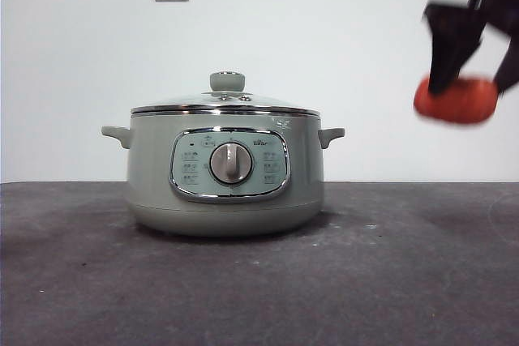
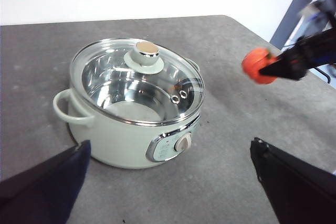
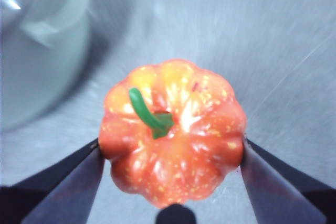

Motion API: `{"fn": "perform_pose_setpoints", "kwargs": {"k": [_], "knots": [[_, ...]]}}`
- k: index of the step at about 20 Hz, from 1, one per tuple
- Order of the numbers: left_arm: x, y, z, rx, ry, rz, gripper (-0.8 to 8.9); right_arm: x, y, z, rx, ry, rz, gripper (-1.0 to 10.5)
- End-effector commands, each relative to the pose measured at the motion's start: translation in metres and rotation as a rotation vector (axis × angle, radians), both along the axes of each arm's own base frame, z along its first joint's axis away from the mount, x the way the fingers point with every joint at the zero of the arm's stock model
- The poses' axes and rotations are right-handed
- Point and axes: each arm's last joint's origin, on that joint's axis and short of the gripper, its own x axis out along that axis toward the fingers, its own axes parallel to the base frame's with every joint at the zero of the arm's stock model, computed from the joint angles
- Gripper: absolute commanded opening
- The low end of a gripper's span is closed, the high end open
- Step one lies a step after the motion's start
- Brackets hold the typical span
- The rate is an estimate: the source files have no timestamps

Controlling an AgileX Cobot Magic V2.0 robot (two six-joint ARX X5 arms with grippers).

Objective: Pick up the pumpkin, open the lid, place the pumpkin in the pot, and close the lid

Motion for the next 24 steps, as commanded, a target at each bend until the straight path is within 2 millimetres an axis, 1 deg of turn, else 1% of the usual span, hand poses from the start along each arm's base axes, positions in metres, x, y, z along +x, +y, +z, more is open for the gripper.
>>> {"fn": "perform_pose_setpoints", "kwargs": {"k": [1, 4, 7, 10, 13, 17, 20, 22, 24], "knots": [[0.015, -0.003, 0.004, 0.004, -0.032, -0.033, 8.45, -0.029, -0.002, 0.025, 0.040, -0.076, 0.001, -0.1], [0.045, -0.012, 0.010, 0.008, -0.036, -0.083, 8.44, -0.060, -0.002, 0.043, 0.061, -0.126, 0.032, -0.1], [0.080, -0.027, 0.018, 0.034, -0.033, -0.105, 8.45, -0.082, 0.000, 0.052, 0.110, -0.137, 0.095, -0.1], [0.117, -0.049, 0.023, 0.068, -0.042, -0.132, 8.44, -0.095, 0.002, 0.057, 0.147, -0.155, 0.139, -0.1], [0.150, -0.076, 0.021, 0.108, -0.047, -0.144, 8.45, -0.101, 0.004, 0.059, 0.165, -0.153, 0.154, -0.1], [0.185, -0.112, 0.010, 0.200, -0.053, -0.163, 8.45, -0.105, 0.007, 0.058, 0.172, -0.135, 0.167, -0.1], [0.208, -0.135, -0.008, 0.238, -0.059, -0.163, 8.45, -0.105, 0.009, 0.058, 0.180, -0.131, 0.173, -0.1], [0.219, -0.145, -0.023, 0.244, -0.047, -0.174, 8.44, -0.106, 0.010, 0.058, 0.186, -0.128, 0.175, -0.1], [0.228, -0.149, -0.038, 0.258, -0.015, -0.174, 8.44, -0.106, 0.010, 0.058, 0.186, -0.128, 0.175, -0.1]]}}
